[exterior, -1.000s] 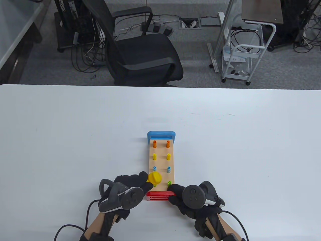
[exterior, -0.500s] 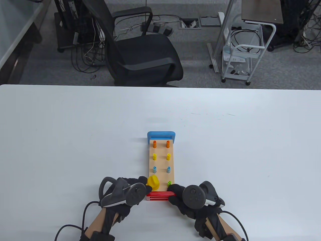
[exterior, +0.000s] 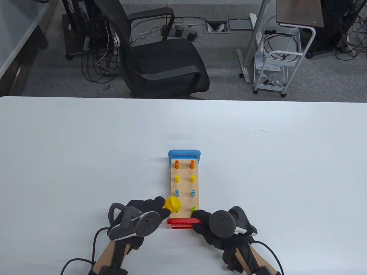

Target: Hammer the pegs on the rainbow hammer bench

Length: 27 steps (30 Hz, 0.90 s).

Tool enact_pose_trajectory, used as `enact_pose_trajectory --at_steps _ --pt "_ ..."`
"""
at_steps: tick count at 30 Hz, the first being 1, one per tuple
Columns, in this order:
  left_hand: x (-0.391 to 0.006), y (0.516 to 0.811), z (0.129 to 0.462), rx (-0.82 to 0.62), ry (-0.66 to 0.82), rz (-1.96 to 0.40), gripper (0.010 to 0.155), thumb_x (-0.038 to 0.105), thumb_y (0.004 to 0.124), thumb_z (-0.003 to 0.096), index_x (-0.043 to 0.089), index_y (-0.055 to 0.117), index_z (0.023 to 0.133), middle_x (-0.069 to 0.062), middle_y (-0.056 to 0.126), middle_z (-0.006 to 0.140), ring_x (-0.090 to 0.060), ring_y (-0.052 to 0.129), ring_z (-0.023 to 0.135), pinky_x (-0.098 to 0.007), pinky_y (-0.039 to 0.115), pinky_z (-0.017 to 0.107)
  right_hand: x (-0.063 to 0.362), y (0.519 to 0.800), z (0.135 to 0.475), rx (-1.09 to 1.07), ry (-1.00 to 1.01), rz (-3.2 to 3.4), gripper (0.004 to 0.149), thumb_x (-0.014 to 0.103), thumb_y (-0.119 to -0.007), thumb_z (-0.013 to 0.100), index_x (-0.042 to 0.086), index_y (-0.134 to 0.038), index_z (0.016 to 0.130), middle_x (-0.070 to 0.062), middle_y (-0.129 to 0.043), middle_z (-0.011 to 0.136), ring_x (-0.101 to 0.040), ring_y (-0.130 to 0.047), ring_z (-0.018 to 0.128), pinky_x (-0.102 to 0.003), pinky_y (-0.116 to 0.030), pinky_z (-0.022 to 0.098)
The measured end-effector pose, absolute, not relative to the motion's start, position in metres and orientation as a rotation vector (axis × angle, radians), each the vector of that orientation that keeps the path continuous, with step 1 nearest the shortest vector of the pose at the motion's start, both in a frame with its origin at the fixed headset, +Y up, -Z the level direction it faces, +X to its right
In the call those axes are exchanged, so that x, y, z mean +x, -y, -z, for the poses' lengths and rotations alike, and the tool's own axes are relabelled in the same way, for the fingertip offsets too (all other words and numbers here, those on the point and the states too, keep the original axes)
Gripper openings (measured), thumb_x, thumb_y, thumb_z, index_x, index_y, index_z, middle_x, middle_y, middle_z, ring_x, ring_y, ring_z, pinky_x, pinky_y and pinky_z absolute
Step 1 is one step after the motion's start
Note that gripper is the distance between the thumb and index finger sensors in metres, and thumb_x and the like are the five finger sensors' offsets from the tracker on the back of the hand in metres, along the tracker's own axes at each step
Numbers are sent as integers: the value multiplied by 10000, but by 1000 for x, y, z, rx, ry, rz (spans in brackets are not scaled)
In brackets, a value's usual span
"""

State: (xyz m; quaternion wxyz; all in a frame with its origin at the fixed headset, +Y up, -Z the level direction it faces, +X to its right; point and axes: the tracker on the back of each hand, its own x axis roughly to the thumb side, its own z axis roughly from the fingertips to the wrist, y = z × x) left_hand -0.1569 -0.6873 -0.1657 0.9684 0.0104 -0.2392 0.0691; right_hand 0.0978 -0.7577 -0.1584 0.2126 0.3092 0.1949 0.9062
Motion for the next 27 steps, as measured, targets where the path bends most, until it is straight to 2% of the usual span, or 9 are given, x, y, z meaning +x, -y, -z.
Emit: enact_pose_trajectory --at_steps 3,5,8,11,15,19,24,26,27 --pt "-165 678 165 89 446 -244 689 604 492 528 174 710 1020 -58 1015 688 -279 1046 442 -390 892 347 98 758 158 857 -539 -2517 612 442 -400 582 99 -405 1088 -325 -694 1052 -506 -821 805 -662 -692 584" --pt "-166 677 166 31 424 -269 694 627 578 528 177 704 1040 -67 987 760 -293 1036 526 -410 894 400 98 758 158 853 -537 -2515 612 443 -401 581 99 -405 1088 -327 -694 1051 -505 -822 805 -662 -692 584" --pt "-163 680 168 3 430 -297 670 599 617 542 171 669 1055 -88 915 882 -302 1008 656 -431 909 460 98 758 158 854 -542 -2512 612 444 -401 581 100 -405 1088 -325 -692 1052 -505 -820 807 -663 -689 586" --pt "-162 686 172 -6 447 -378 653 563 623 555 157 634 1067 -211 845 1048 -415 997 801 -481 915 500 98 758 158 855 -541 -2510 611 445 -402 581 104 -405 1088 -326 -692 1051 -506 -819 807 -664 -689 586" --pt "-162 700 179 -49 439 -408 658 554 618 563 113 634 1050 -108 983 790 -232 1060 479 -330 917 316 98 758 158 854 -538 -2508 612 445 -402 581 103 -406 1088 -327 -693 1050 -505 -820 807 -664 -690 584" --pt "-162 703 186 -122 459 -438 667 572 608 566 102 674 1035 -92 997 694 -220 1041 377 -297 888 253 98 759 158 852 -543 -2501 613 446 -402 580 103 -403 1088 -327 -689 1052 -508 -817 808 -665 -689 584" --pt "-161 680 204 -167 494 -472 680 565 576 569 76 702 1024 -117 1007 650 -232 1029 323 -304 867 219 99 759 158 850 -543 -2500 612 447 -401 580 105 -402 1088 -328 -689 1052 -507 -818 807 -666 -688 585" --pt "-153 686 213 -298 510 -327 681 555 578 572 60 724 1017 -131 1016 624 -242 1026 294 -312 860 200 99 759 158 847 -539 -2503 612 447 -400 580 105 -402 1088 -327 -690 1052 -506 -819 807 -665 -688 585" --pt "-155 685 214 -342 526 -260 678 582 500 559 123 669 1028 -57 997 649 -181 1036 319 -272 878 224 99 759 158 844 -539 -2504 613 448 -401 580 105 -402 1088 -328 -691 1051 -506 -819 807 -666 -688 585"
